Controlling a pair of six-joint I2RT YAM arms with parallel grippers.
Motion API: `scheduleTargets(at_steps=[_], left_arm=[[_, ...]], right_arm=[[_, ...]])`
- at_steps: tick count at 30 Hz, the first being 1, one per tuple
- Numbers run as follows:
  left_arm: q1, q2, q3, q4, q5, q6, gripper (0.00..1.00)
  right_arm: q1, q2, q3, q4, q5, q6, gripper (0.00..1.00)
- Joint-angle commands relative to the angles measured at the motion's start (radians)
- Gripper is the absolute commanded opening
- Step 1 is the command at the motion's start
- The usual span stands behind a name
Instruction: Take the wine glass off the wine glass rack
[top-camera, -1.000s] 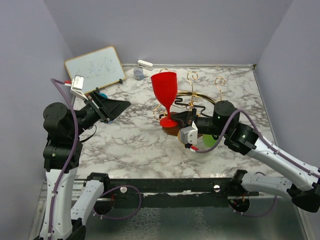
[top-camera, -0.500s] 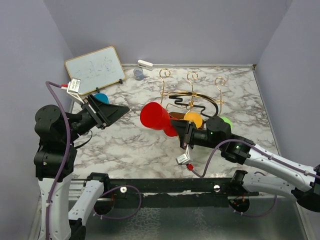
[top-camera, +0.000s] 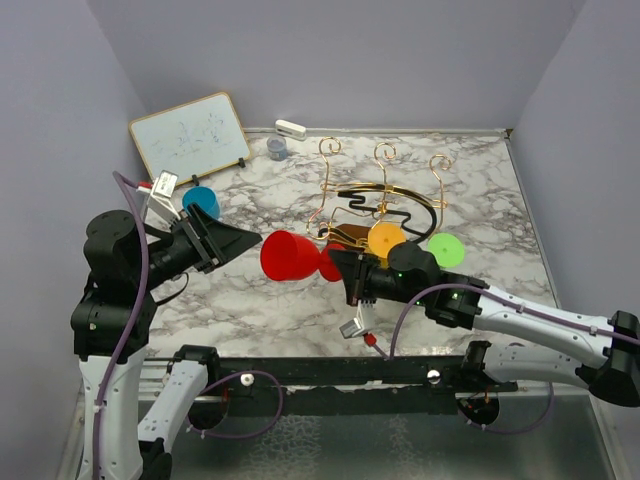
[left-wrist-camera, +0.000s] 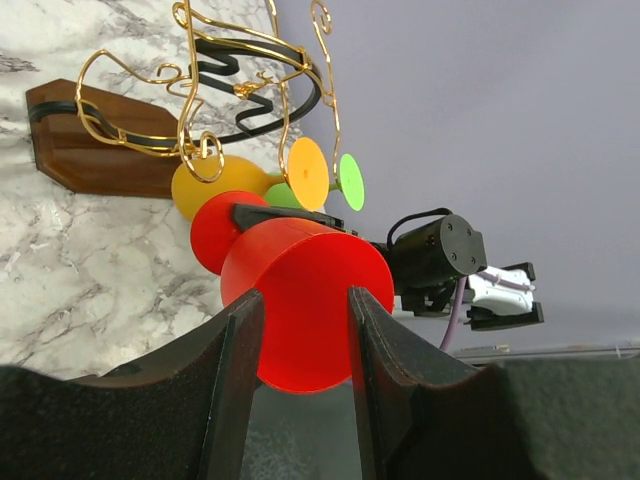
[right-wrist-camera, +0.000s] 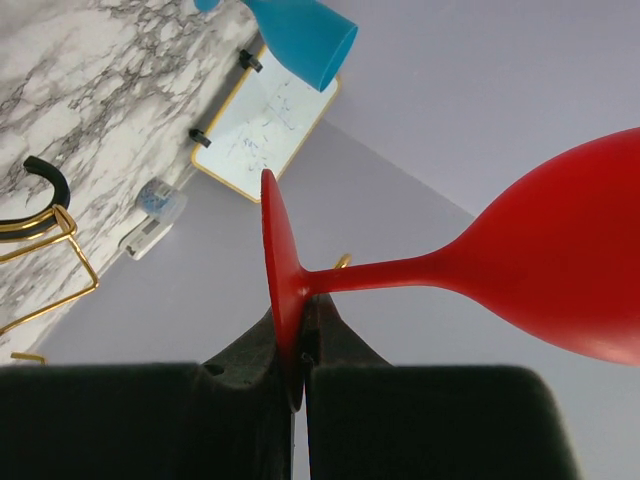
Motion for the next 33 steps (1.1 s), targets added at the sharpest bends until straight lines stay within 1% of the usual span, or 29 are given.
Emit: scheduleTargets(at_steps=[1,4,7,10,16,21,29,33], left_arm=[[-0.003,-0.016,0.023,-0.072,-0.003,0.075,0.42],[-0.003,-0.021,0.045,-0.125,-0.022,0.135,0.42],[-0.003,-0.029,0.065,-0.213,-0.066,0.2,0.42],[-0.006,-0.045,0.05,-0.25,-0.091,0.23,0.42],[-0.014,-0.068,-0.025,-0.221,-0.085,0.221,0.42],[-0.017,-0.067,-0.022,-0.214,-0.088,0.217,0.42],[-0.017,-0.079,-0.069,-0.205,-0.097,0.209,0.41],[-0.017,-0.077,-0.068,-0.21,-0.11,0.21,0.38]], right_arm=[[0.022,0.022,0.039,0.062,0.047,-0.005,0.01],[0.028,0.032,0.038,0.077,0.05,0.01,0.01],[0.035,0.035,0.033,0.085,0.055,0.014,0.01],[0.038,0.038,0.031,0.094,0.056,0.018,0.01],[0.049,0.055,0.046,0.103,0.061,0.021,0.01],[0.061,0.076,0.057,0.115,0.065,0.02,0.01],[0.098,0.112,0.069,0.143,0.072,0.024,0.01],[0.108,0.131,0.081,0.15,0.081,0.026,0.01]])
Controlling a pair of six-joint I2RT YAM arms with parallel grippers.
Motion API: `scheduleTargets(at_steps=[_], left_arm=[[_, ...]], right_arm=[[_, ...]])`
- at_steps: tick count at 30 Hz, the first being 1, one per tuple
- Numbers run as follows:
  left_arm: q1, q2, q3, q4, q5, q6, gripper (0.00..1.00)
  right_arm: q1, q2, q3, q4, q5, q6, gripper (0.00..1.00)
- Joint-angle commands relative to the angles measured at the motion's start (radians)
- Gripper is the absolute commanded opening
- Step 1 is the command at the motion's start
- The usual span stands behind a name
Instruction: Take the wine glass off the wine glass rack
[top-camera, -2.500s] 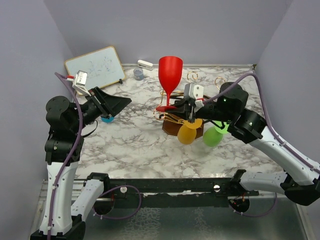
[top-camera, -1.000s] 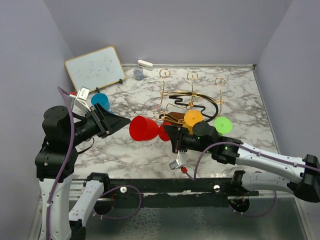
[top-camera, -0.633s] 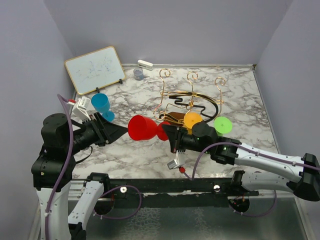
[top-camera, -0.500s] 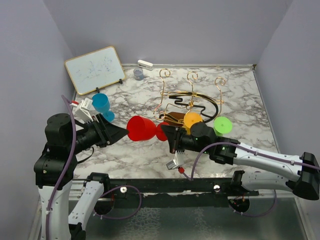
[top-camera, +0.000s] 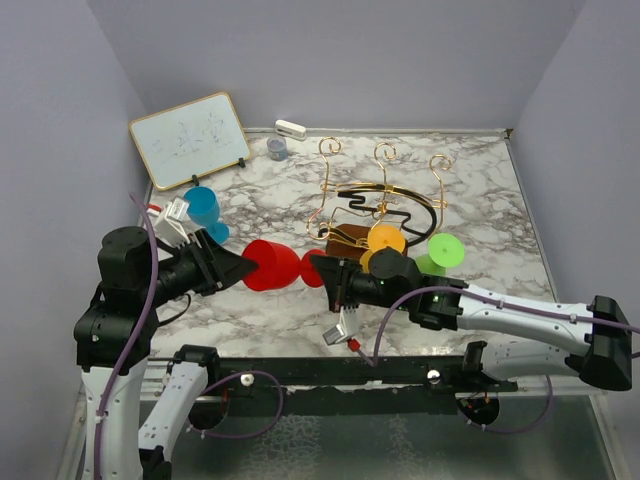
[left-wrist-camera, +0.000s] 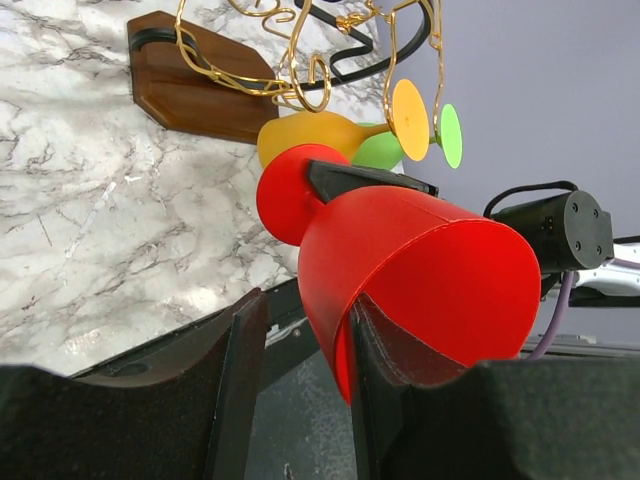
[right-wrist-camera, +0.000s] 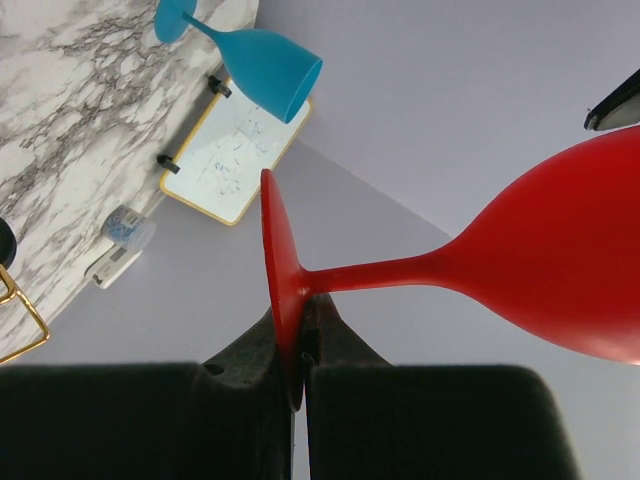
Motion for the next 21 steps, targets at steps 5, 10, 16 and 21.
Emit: scheduleTargets(at_steps=[5,10,16,21], left_arm=[[-0.003,-0.008,0.017,-0.011,-0.06,0.02,0.01],[-0.004,-0.001,0.068,-0.028,-0.106,0.017,0.0],[-0.004,0.005,0.291,0.019,-0.2,-0.022,0.0],[-0.004,0.038,0.465,0.075,-0.279,-0.053,0.0]], right_arm=[[0.037,0.019,0.045,0.066,0.045,0.03,0.01],[0.038,-0.001,0.025,0.08,0.052,0.057,0.2],[0.041,-0.047,0.0,0.092,0.05,0.097,0.42],[0.044,-0.074,-0.005,0.088,0.049,0.128,0.43]])
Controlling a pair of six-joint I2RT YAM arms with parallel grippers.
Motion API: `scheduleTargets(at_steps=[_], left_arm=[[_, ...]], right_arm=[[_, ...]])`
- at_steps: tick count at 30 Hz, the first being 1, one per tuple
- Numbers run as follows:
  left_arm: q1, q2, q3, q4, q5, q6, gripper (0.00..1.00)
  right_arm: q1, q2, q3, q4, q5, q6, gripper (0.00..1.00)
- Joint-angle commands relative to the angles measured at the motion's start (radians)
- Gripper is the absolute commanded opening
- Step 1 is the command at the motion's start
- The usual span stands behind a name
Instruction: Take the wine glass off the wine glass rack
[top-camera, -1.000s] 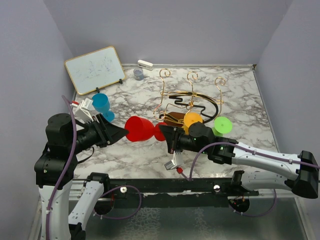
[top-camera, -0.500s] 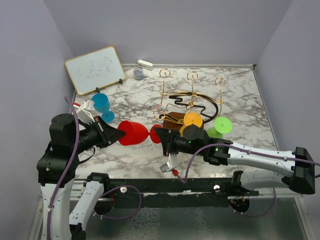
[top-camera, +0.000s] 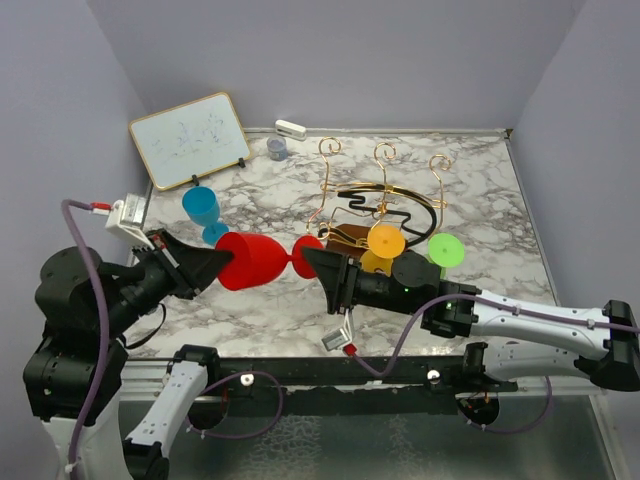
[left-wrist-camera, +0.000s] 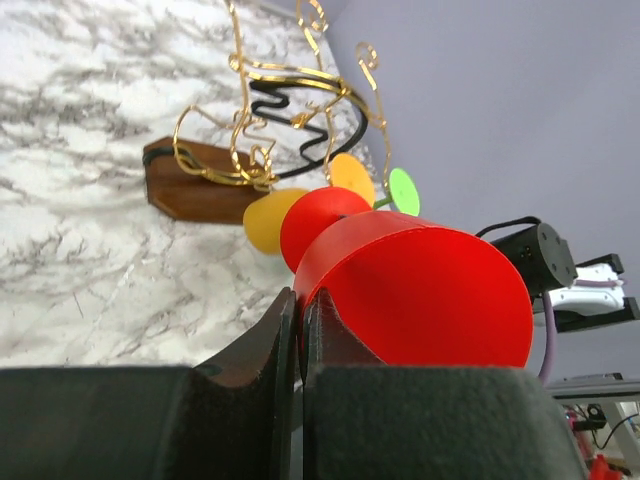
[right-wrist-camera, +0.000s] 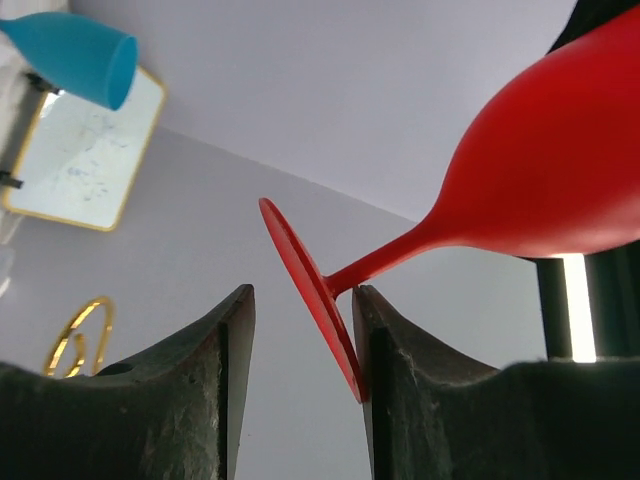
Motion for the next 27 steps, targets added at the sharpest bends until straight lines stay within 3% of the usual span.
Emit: scheduleTargets(at_steps=[1,9,19,23,27], left_arm=[[0.007,0.016,0.171,0.17,-0.166,-0.066,0.0],[-0.027,0.115,0.232,0.3,-0.364,-0.069,0.0],[-0.038,0.382,0.343,0.366,-0.409,0.027,0.0],[-0.038,0.534,0.389,0.339,-0.429,0.098,0.0],[-0.038,0.709,0.443,0.285,-0.465,0.174,0.0]], right_arm=[[-0.009,-0.026,-0.022,-0.072,0.033,0.091,0.43],[0.009,-0.085,-0.031,-0.094,0.069,0.169,0.43],[0.014,-0.208,-0.049,-0.151,0.135,0.305,0.42],[0.014,-0.251,0.01,-0.138,0.118,0.516,0.39],[0.015,-0.239,0.165,-0.147,0.146,0.897,0.32]])
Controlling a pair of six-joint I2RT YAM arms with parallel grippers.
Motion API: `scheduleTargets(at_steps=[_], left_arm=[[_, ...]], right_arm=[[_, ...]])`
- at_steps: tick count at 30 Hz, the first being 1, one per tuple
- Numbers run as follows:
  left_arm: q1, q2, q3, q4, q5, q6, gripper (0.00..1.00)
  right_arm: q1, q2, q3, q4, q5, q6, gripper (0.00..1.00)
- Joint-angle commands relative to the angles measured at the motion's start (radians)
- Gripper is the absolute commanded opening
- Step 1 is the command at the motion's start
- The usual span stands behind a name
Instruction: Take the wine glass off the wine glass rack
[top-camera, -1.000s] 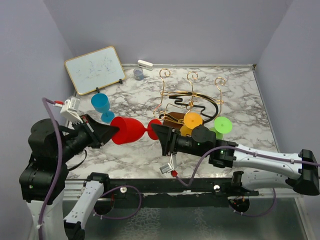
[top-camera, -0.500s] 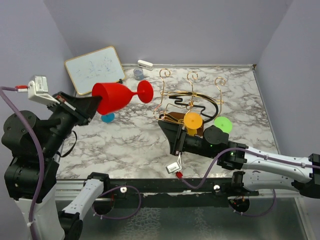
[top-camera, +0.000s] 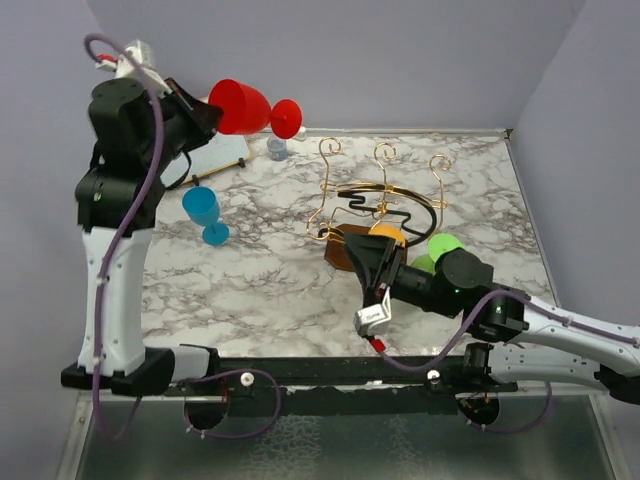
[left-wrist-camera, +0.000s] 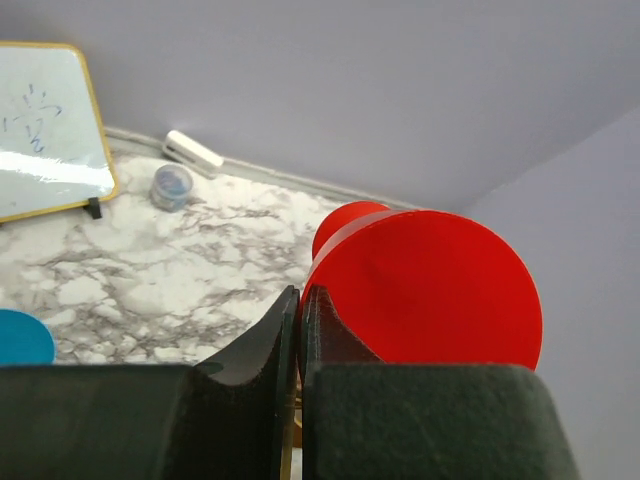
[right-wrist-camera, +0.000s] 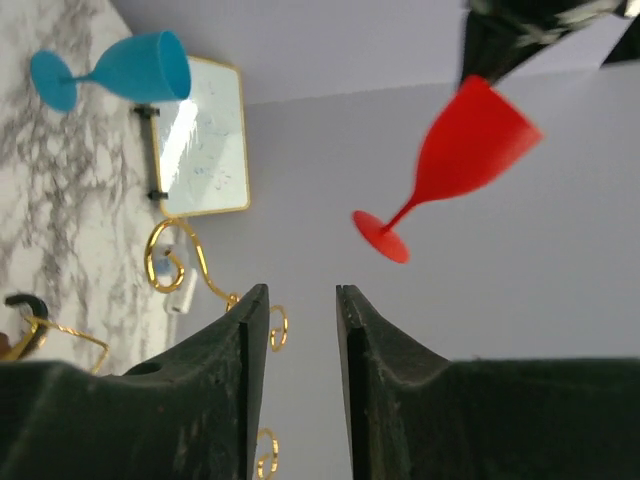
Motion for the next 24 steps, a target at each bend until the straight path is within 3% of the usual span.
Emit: scheduleTargets(at_steps=[1,3,5,9,15,24], left_arm=[[-0.004,0.176,0.041,-0.043,-0.076,0.121,0.0],[-0.004,0.245,0.048,-0.067,-0.111,0.156,0.0],[-0.003,0.308,0.048,-0.086,-0.153,0.185,0.0],[-0.002,0.428,0.069,-0.115,-0.23,0.236,0.0],[-0.002,0.584,0.126,-0.166,-0.318,0.307,0.0],[-0.002,0.658,0.06,-0.139,-0.364,0.327,0.02]], right_arm=[[0.002,0.015,0.225,0.011,0.101,0.547,0.3],[0.002,0.082,0.378,-0.058,0.26,0.802,0.27],[0.003,0.18,0.574,-0.239,0.409,1.034,0.25],[0.003,0.338,0.846,-0.582,0.469,1.27,0.26],[0.003,0.288,0.807,-0.619,0.44,1.45,0.26],[0.003,0.217,0.777,-0.699,0.376,1.589,0.26]])
